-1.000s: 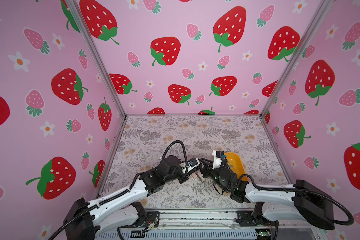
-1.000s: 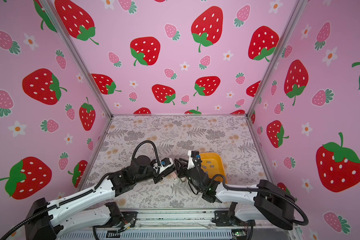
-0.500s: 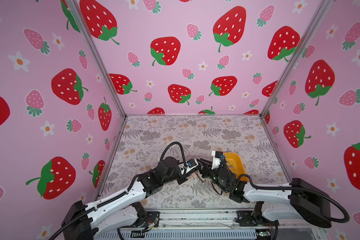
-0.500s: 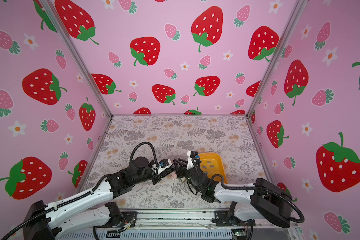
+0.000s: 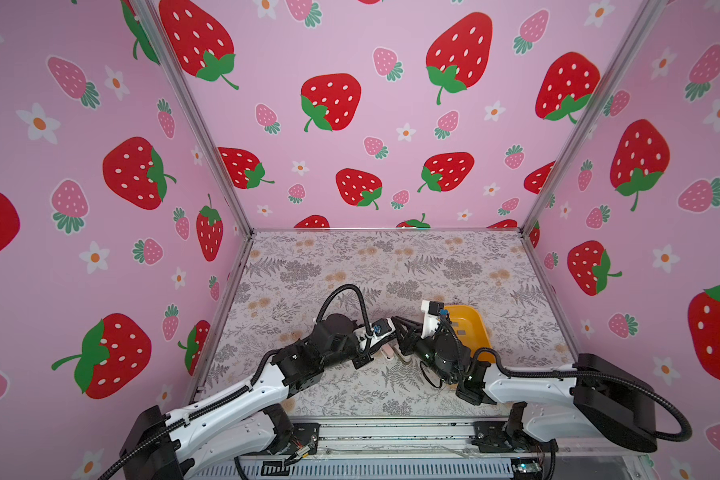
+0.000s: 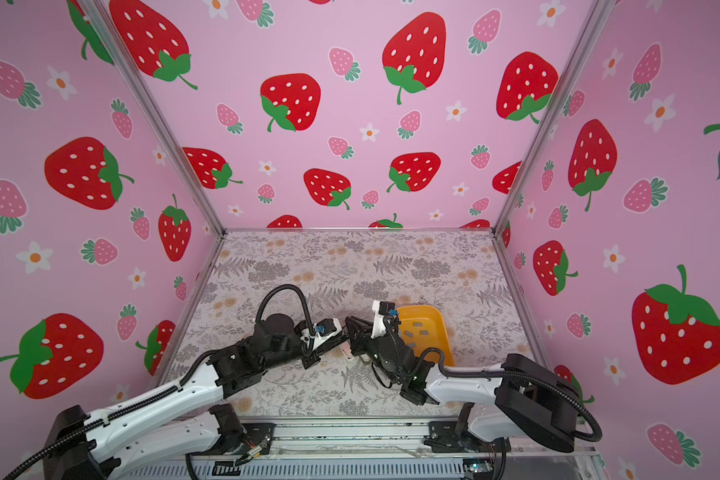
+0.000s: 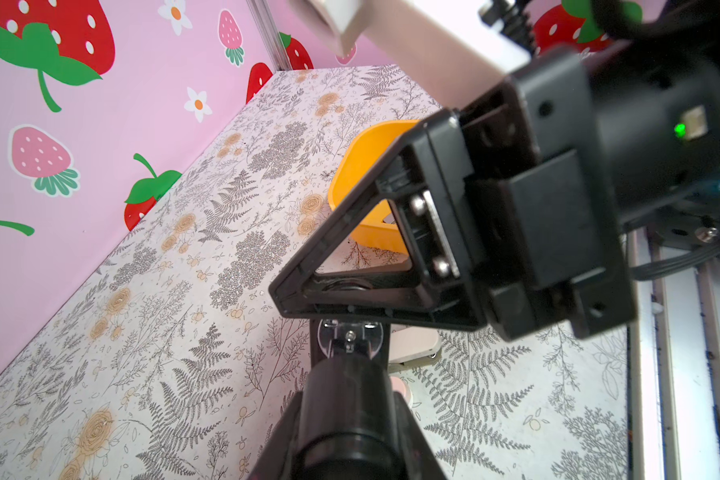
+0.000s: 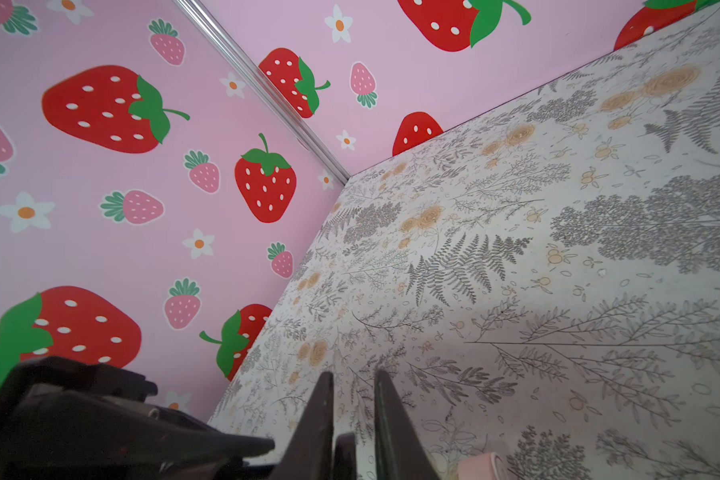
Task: Load the staples into the stapler
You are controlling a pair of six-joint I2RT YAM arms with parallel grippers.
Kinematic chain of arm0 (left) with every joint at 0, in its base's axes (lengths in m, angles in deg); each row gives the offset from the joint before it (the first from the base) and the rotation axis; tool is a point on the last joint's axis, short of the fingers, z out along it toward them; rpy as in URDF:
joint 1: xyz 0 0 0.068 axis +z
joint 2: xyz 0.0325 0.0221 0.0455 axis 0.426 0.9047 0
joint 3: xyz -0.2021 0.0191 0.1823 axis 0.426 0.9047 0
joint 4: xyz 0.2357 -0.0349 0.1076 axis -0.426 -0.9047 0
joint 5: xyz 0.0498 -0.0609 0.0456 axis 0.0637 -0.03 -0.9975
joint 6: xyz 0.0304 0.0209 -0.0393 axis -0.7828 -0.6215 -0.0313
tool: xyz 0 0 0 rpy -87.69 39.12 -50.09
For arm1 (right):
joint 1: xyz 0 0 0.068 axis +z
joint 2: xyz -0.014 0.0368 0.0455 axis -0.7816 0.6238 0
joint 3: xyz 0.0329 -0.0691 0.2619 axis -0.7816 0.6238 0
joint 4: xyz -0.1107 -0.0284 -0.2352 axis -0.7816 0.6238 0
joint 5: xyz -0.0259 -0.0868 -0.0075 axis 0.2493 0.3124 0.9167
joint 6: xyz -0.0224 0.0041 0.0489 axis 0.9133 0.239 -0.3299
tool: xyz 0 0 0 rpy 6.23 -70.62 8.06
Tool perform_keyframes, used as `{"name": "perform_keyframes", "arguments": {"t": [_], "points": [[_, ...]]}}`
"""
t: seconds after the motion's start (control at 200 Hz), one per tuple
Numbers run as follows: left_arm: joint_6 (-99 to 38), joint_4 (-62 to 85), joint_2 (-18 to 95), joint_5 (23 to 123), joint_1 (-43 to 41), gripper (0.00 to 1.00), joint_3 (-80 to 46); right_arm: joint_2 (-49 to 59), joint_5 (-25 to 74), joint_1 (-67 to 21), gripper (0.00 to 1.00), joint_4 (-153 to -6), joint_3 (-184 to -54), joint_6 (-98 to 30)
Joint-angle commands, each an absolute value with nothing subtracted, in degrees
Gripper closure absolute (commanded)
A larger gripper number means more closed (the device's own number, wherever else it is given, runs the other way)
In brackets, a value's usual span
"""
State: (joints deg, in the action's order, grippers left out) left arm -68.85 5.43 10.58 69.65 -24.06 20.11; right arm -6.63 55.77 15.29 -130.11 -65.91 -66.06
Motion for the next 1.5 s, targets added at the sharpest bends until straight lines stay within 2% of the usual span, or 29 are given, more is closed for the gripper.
{"name": "perform_keyframes", "arguments": {"t": [0.0, 0.14, 0.265, 0.35, 0.715, 1.02, 1.241, 1.346, 1.496], "points": [[-70.81, 12.36, 5.68, 75.36, -24.46, 1.0, 18.39, -3.92, 68.46, 11.88, 0.87, -118.57, -63.19, -66.1], [-70.88, 13.1, 4.78, 75.82, -24.46, 1.0, 19.06, -3.37, 68.71, 11.55, 0.93, -118.56, -63.05, -66.68], [-70.63, 13.04, 3.51, 75.89, -24.5, 1.0, 19.36, -2.52, 68.62, 10.71, 0.94, -118.39, -62.68, -68.06], [-70.7, 13.34, 2.86, 75.93, -24.44, 1.0, 19.57, -1.81, 68.18, 9.73, 1.0, -118.33, -62.31, -69.14], [-70.21, 14.5, 1.7, 76.72, -24.11, 1.0, 20.62, 0.12, 69.92, 8.8, 1.0, -119.09, -60.87, -72.29], [-66.37, 16.95, 0.11, 85.36, -18.95, 1.0, 21.67, 1.52, 73.24, 8.47, 1.0, -119.58, -58.8, -74.74], [-68.58, 14.0, 2.3, 84.26, -18.57, 1.0, 20.26, -0.66, 67.45, 8.67, 1.0, -124.48, -59.96, -66.08], [-72.33, 8.72, 4.02, 86.03, -18.56, 1.0, 18.51, -2.65, 65.5, 8.89, 0.74, -124.42, -61.18, -61.95], [-76.85, 0.09, 8.16, 88.67, -18.57, 1.0, 13.55, -5.51, 62.88, 8.89, 0.63, -123.76, -62.73, -55.54]]}}
